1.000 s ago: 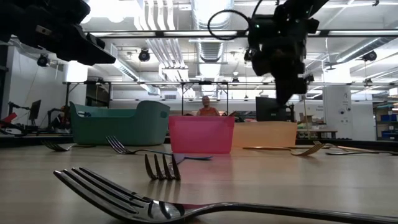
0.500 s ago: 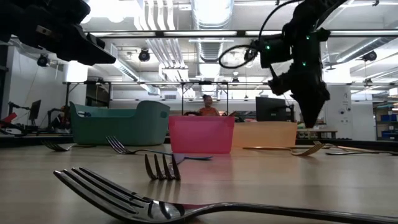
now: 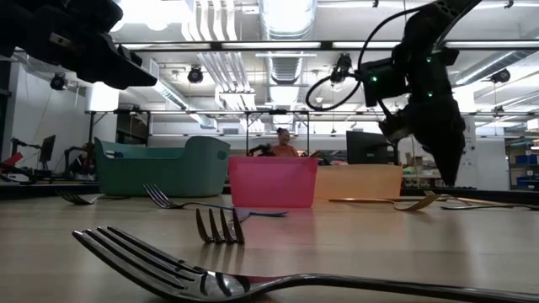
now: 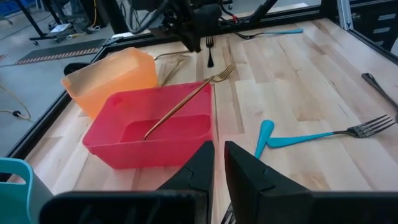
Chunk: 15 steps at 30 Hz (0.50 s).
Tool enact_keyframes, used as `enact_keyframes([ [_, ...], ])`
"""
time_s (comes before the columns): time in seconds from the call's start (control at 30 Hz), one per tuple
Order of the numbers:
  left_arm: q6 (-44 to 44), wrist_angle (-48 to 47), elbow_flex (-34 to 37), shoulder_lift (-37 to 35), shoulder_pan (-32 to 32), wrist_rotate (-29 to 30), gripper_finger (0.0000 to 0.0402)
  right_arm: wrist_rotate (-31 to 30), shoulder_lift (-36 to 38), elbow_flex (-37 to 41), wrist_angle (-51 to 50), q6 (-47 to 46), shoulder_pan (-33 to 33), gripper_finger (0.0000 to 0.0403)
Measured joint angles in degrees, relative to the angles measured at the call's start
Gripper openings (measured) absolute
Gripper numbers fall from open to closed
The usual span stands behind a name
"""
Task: Sort silverware by color (type)
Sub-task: Put the black fork into the orange bin
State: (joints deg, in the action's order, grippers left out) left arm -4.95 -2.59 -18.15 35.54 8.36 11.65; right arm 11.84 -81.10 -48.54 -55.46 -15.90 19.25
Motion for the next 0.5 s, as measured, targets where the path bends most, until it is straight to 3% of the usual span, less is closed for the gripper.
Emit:
enact_keyframes([
  [0.3, -0.12, 0.00, 0.00, 0.01, 0.02, 0.02, 0.0020, 0.00, 0.00, 3.11, -0.03, 2.02, -2.77, 0.0134],
  [0.5, -0.09, 0.00, 0.00, 0.01, 0.00, 0.02, 0.0020, -0.03, 0.00, 4.82, -0.11, 3.07, -5.89, 0.0150],
])
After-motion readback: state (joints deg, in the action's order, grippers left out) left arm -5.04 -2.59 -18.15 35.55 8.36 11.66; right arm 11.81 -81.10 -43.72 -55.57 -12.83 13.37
